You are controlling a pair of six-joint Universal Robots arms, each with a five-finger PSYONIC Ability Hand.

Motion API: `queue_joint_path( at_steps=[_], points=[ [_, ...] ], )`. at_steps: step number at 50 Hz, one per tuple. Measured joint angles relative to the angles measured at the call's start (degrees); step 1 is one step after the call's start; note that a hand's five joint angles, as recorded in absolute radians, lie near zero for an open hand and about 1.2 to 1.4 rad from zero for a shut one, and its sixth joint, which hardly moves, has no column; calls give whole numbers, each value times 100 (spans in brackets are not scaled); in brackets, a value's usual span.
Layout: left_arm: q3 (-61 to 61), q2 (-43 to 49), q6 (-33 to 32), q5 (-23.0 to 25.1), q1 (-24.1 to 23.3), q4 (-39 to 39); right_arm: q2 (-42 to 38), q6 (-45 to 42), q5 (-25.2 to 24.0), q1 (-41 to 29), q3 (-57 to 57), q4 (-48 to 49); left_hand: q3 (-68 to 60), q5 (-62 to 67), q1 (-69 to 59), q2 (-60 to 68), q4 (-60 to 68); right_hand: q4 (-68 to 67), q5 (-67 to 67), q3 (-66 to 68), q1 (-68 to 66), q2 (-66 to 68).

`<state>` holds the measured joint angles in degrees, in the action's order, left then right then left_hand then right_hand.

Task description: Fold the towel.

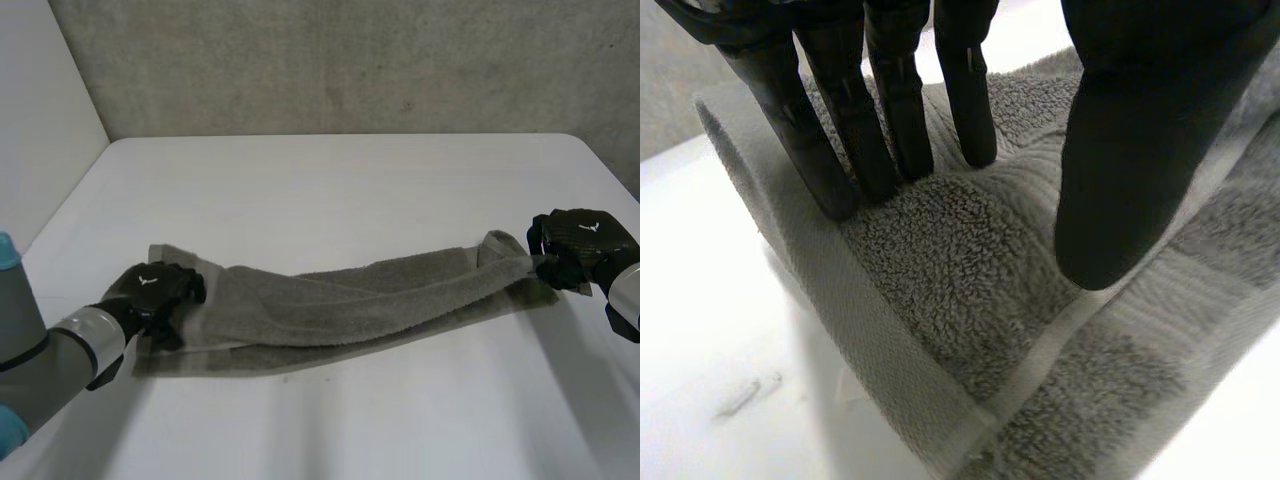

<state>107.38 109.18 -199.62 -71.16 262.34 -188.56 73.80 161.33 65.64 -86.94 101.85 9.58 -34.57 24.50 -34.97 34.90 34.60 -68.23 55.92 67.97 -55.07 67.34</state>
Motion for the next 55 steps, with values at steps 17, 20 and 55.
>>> queue_joint_path(
  at_steps=[17,20,55],
  points=[
    [-819,933,-164,-55,-149,0,-244,-194,52,-73,-368,-42,-2557,2552,-2539,2547,2574,-24,0,0,0,0],
    [-891,998,-284,-64,-190,3,-334,-241,106,-167,-529,-96,-3322,3228,-3050,3323,3337,-24,1,0,0,0],
    [-4192,495,508,-691,-371,-3224,-856,-531,1987,-1590,-4758,1475,-3505,3403,-3127,3489,3512,-25,36,1,0,3]
  ],
)
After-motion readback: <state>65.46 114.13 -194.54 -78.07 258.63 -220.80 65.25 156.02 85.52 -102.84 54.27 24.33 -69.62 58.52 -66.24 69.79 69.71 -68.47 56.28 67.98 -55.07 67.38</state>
